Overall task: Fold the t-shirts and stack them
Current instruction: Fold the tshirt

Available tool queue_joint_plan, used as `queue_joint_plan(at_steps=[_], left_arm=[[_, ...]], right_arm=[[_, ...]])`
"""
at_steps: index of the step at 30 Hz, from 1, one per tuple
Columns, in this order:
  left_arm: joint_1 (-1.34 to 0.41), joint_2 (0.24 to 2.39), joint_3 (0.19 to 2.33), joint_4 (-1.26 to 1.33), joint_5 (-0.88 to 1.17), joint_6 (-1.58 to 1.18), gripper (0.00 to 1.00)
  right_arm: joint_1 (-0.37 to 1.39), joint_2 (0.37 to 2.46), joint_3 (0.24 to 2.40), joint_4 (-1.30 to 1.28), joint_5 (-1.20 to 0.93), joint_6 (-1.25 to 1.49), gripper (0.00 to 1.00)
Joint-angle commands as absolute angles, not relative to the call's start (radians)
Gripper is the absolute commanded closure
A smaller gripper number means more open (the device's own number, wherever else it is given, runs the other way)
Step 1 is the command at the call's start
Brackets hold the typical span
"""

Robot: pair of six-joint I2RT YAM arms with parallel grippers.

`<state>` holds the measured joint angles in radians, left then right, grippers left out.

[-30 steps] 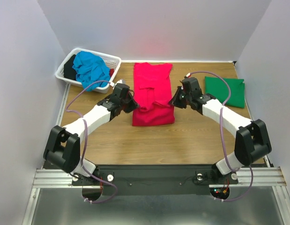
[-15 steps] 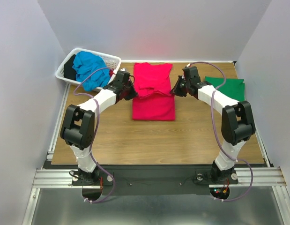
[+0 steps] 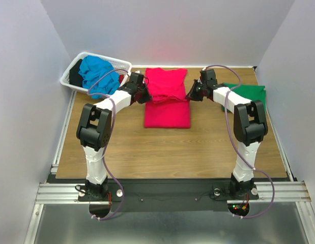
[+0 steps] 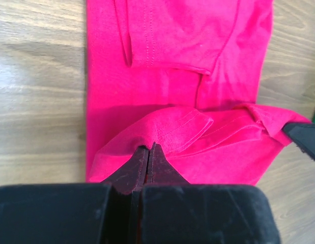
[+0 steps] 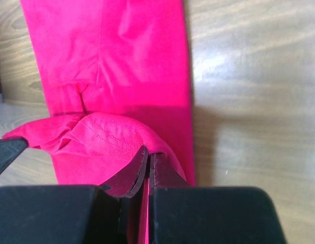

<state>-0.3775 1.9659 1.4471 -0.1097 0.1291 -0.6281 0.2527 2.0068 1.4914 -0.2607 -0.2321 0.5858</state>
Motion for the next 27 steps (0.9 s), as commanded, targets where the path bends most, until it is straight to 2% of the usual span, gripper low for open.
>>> queue_joint_plan(at_steps=[1,13,17,18,19,20,21,22,23,24,25,27], left_arm=[[-0.367,1.99,1.519,-0.094,0.14,-0.607,1.0],[-0.354,1.988,1.496,-0.089,0.092,-0.634,1.0],[-0.342,2.002,1.505,-0.104,0.092,-0.641,0.98],[-0.342,2.0,1.506,-0.107,0.091,-0.646,0.93],[-0.341,1.999,1.506,-0.109,0.091,-0.649,0.68],[-0.339,1.997,1.508,-0.112,0.091,-0.655,0.51],[-0.337,1.984,1.505,-0.112,0.097,-0.66,0.41],[-0.337,1.974,1.499,-0.107,0.101,-0.663,0.22],[-0.337,1.967,1.494,-0.094,0.107,-0.669,0.15],[-0.337,1.942,1.488,-0.086,0.118,-0.669,0.13],[-0.339,1.931,1.48,-0.081,0.127,-0.67,0.11],[-0.339,1.893,1.474,-0.081,0.135,-0.669,0.11]], right_arm=[[0.236,2.049,1.568,-0.206,-0.299,0.545,1.0],[0.227,2.132,1.631,-0.204,-0.339,0.537,0.99],[0.225,2.141,1.643,-0.204,-0.331,0.538,0.93],[0.224,2.144,1.649,-0.204,-0.334,0.54,0.91],[0.222,2.152,1.661,-0.206,-0.337,0.551,0.84],[0.221,2.155,1.67,-0.206,-0.344,0.557,0.81],[0.219,2.158,1.678,-0.206,-0.362,0.56,0.77],[0.218,2.158,1.686,-0.206,-0.368,0.563,0.73],[0.216,2.155,1.695,-0.207,-0.374,0.574,0.57],[0.216,2.155,1.7,-0.207,-0.388,0.574,0.5],[0.216,2.151,1.703,-0.207,-0.394,0.575,0.37],[0.216,2.131,1.695,-0.207,-0.4,0.578,0.34]])
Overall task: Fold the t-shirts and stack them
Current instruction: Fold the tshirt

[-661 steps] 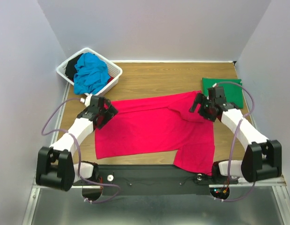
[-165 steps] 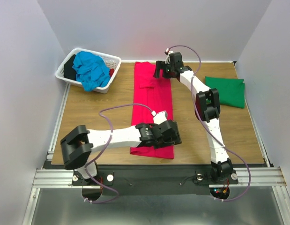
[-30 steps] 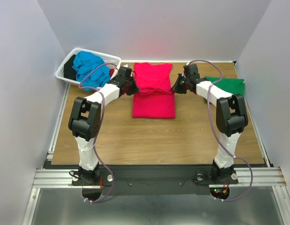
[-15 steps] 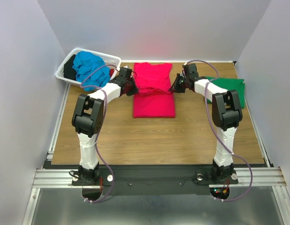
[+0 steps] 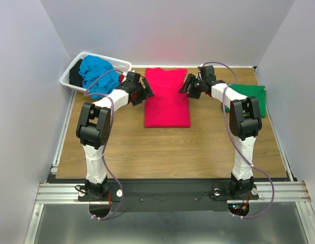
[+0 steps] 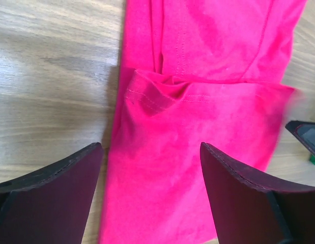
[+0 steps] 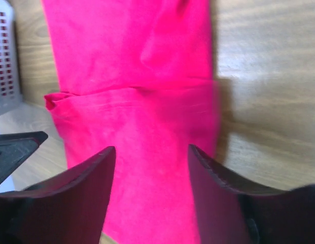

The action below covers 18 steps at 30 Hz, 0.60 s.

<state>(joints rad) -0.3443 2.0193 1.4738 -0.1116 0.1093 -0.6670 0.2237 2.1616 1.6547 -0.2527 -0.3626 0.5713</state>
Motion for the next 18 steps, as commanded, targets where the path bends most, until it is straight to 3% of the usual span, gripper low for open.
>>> queue_joint_plan(at_steps=[1,3,4,18], left_arm=[[-0.339,1.878,1.459,-0.08,0.141,-0.666,0.1],[-0.344,1.832,1.436,-0.075,0.15,-0.658,0.07],[-0.348,1.813,1.404,-0.071,0.146,-0.654,0.03],[-0.374,1.545,0.873,0.09,0.185,-0.709,0.02]], right_arm=[[0.216,2.122,1.689,-0.207,-0.402,0.578,0.29],[0.216,2.086,1.649,-0.207,-0.4,0.571,0.02],[0.216,2.076,1.634,-0.207,-0.4,0.562,0.0],[0.225,1.776,1.083,-0.195,-0.405,0.551,0.01]])
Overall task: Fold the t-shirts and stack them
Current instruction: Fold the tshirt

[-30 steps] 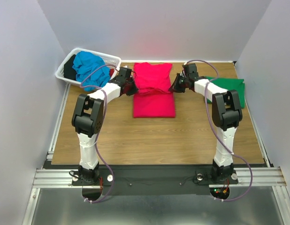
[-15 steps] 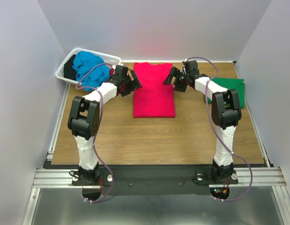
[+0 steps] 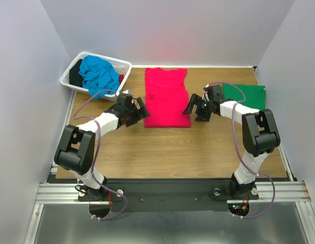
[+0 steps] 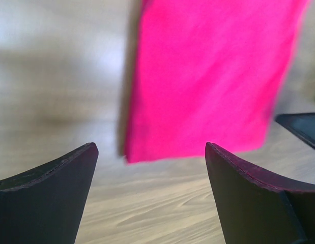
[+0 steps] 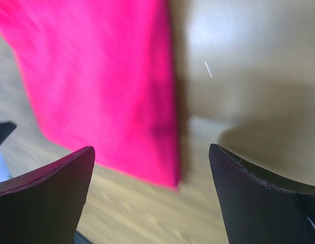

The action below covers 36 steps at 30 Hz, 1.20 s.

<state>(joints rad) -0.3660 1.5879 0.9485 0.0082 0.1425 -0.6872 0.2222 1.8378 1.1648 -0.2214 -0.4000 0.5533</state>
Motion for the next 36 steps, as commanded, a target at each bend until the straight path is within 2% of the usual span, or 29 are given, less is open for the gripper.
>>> queue_joint_plan(at_steps=[1,4,6,9,11,15,19,22,26,28,30,33,35,36], left_arm=[[-0.377,1.546,0.838,0.106,0.204,-0.716,0.02],[-0.383,1.558,0.789,0.136,0.219,-0.732,0.02],[-0.387,1.574,0.767,0.159,0.232,-0.742,0.05],[-0.394,1.588,0.732,0.205,0.262,-0.756,0.17],[-0.402,1.604,0.727,0.219,0.264,-0.764,0.26],[-0.403,1.647,0.745,0.221,0.261,-0.764,0.47],[-0.403,1.673,0.762,0.221,0.239,-0.764,0.61],[-0.403,1.704,0.781,0.216,0.239,-0.761,0.67],[-0.402,1.739,0.798,0.199,0.227,-0.758,0.68],[-0.402,1.753,0.802,0.198,0.222,-0.759,0.72],[-0.402,1.759,0.807,0.199,0.222,-0.759,0.8],[-0.402,1.766,0.813,0.192,0.224,-0.756,1.0],[-0.403,1.76,0.807,0.192,0.233,-0.752,1.0],[-0.403,1.747,0.801,0.196,0.233,-0.75,1.0]], right_arm=[[0.225,1.766,1.06,-0.193,-0.4,0.554,0.02],[0.227,1.753,1.005,-0.184,-0.42,0.572,0.07],[0.227,1.759,0.976,-0.169,-0.461,0.584,0.15],[0.23,1.767,0.957,-0.152,-0.465,0.597,0.19],[0.232,1.772,0.94,-0.134,-0.468,0.607,0.26],[0.235,1.778,0.92,-0.104,-0.482,0.626,0.32],[0.235,1.801,0.916,-0.087,-0.483,0.635,0.41],[0.241,1.822,0.911,-0.068,-0.494,0.644,0.44],[0.242,1.839,0.908,-0.063,-0.497,0.646,0.45],[0.244,1.844,0.907,-0.06,-0.497,0.644,0.46],[0.245,1.848,0.904,-0.057,-0.499,0.644,0.52],[0.248,1.852,0.896,-0.057,-0.499,0.644,0.61],[0.249,1.844,0.884,-0.057,-0.486,0.644,0.64],[0.247,1.844,0.881,-0.057,-0.482,0.644,0.7]])
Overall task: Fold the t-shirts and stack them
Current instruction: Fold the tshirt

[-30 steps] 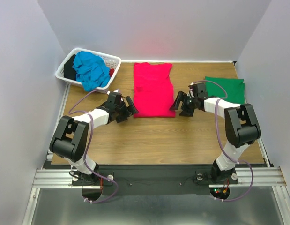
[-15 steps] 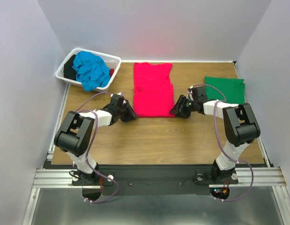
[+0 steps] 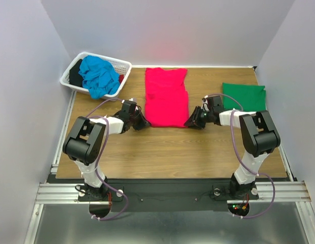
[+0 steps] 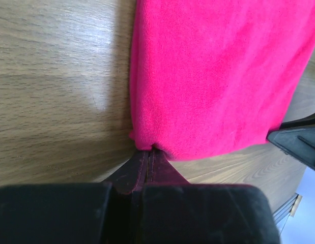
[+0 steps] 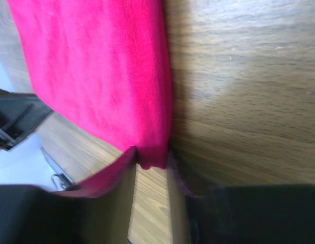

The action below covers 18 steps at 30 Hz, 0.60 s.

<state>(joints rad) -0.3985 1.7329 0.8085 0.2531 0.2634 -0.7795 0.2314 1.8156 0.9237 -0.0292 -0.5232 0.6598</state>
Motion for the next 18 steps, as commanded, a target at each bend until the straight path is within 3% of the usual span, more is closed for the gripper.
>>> queue_joint_plan(at_steps=[1,4,5,11,18], left_arm=[[-0.403,1.738,0.796,0.199,0.233,-0.75,1.0],[-0.41,1.694,0.74,0.225,0.235,-0.755,1.0],[-0.411,1.683,0.726,0.238,0.238,-0.756,1.0],[-0.472,1.527,0.557,0.262,0.25,-0.799,1.0],[-0.707,1.162,0.307,0.226,0.206,-1.024,1.0]], right_arm=[[0.248,1.841,0.877,-0.057,-0.473,0.644,0.72],[0.249,1.844,0.877,-0.057,-0.477,0.646,0.84],[0.25,1.839,0.877,-0.055,-0.482,0.646,1.0],[0.252,1.654,0.767,-0.092,-0.48,0.623,0.99],[0.253,1.309,0.594,-0.36,-0.459,0.557,1.0]])
